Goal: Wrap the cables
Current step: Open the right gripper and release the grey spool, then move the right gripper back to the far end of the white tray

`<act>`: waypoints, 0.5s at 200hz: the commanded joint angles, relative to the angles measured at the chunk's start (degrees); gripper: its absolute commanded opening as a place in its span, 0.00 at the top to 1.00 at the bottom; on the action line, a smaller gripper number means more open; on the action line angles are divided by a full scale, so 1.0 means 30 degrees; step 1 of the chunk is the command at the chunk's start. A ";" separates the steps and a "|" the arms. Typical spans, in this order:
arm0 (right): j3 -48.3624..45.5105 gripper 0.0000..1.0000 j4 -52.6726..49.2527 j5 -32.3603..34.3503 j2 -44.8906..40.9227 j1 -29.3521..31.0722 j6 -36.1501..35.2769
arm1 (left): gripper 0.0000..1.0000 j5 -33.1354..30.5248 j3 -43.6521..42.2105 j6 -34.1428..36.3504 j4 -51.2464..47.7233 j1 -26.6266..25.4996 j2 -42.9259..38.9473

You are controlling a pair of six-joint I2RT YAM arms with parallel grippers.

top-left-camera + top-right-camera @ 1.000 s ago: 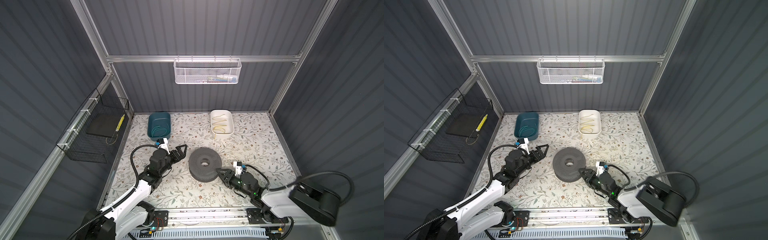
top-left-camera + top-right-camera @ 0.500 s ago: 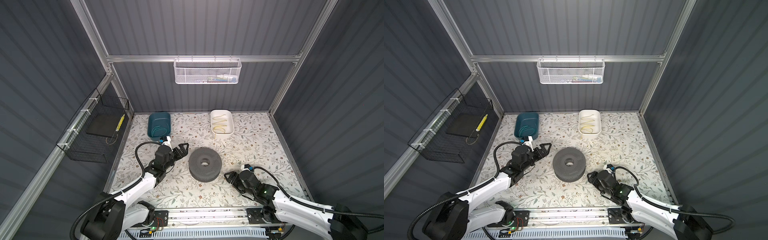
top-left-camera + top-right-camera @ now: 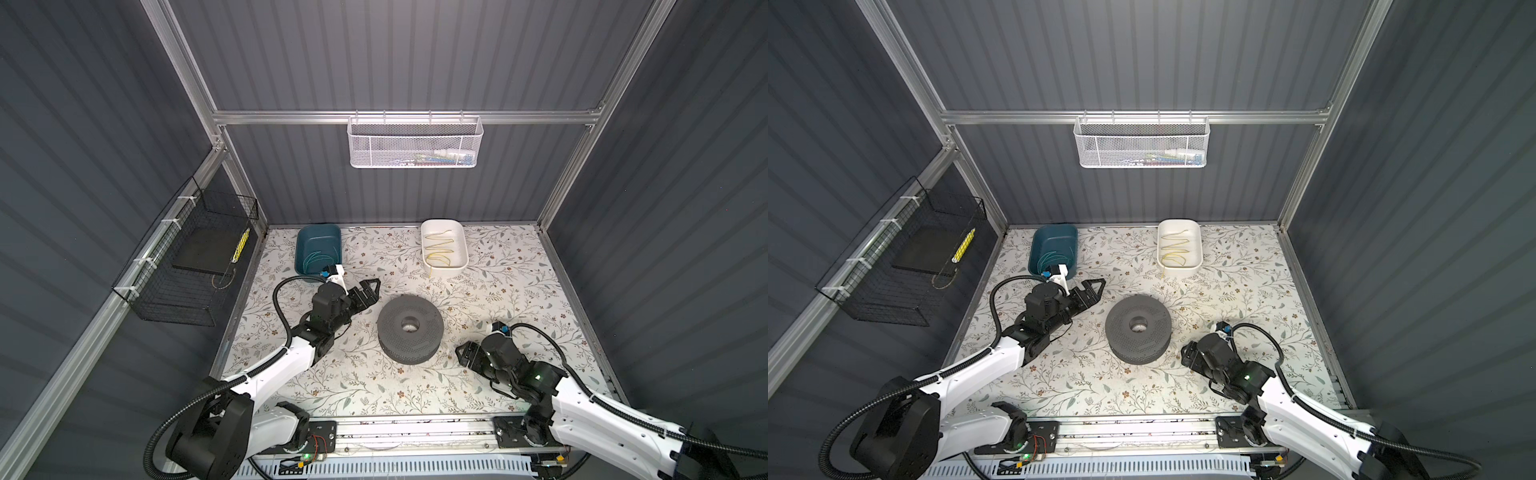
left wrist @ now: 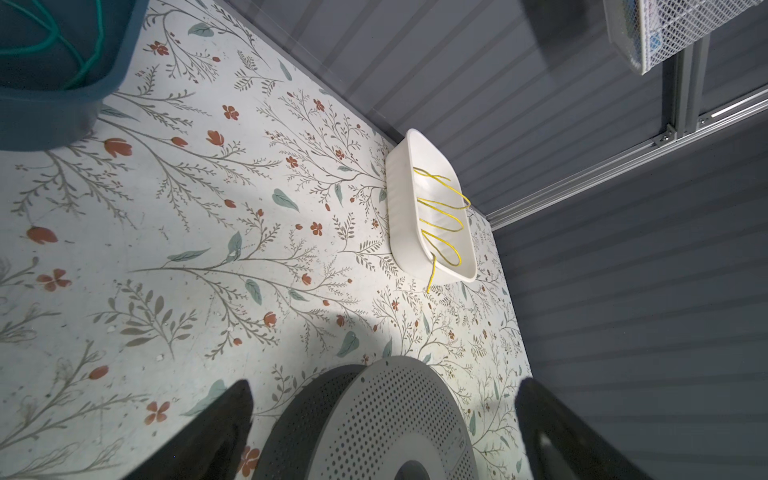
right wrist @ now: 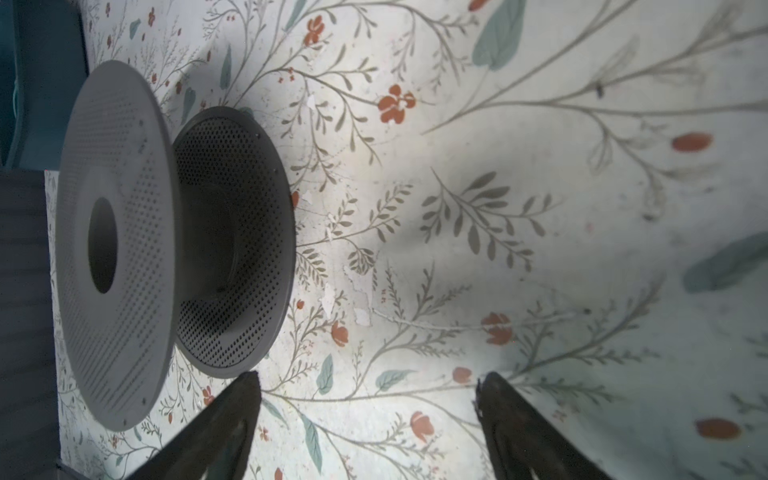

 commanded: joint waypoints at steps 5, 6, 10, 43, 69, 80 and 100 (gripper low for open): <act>0.1590 0.16 -0.0576 -0.0831 0.0894 -0.1694 -0.3450 | 0.01 -0.0119 0.0313 0.0586 -0.0771 -0.0092 -0.0359; 0.1647 0.16 -0.0532 -0.0916 0.0982 -0.1778 -0.3600 | 0.01 -0.0121 0.0304 0.0571 -0.0775 -0.0083 -0.0358; 0.1880 0.17 -0.0403 -0.1219 0.1316 -0.2236 -0.4001 | 0.01 -0.0151 0.0252 0.0612 -0.0786 -0.0081 -0.0402; 0.5713 0.25 0.1368 -0.2573 0.6137 -0.4133 -0.8078 | 0.01 -0.0621 0.0181 0.1171 -0.1281 -0.0072 -0.0447; 1.0438 0.29 0.1536 -0.3271 1.1182 -0.4148 -1.0127 | 0.00 -0.1017 0.0129 0.1202 -0.1278 -0.0075 0.0074; 1.1818 0.30 0.1762 -0.3403 1.2743 -0.4148 -1.0486 | 0.01 -0.0823 0.0186 0.1126 -0.1253 -0.0074 0.0351; 1.4598 0.31 0.1670 -0.3945 1.5732 -0.4147 -1.0968 | 0.00 -0.0430 0.0017 0.1008 -0.1005 -0.0075 0.0442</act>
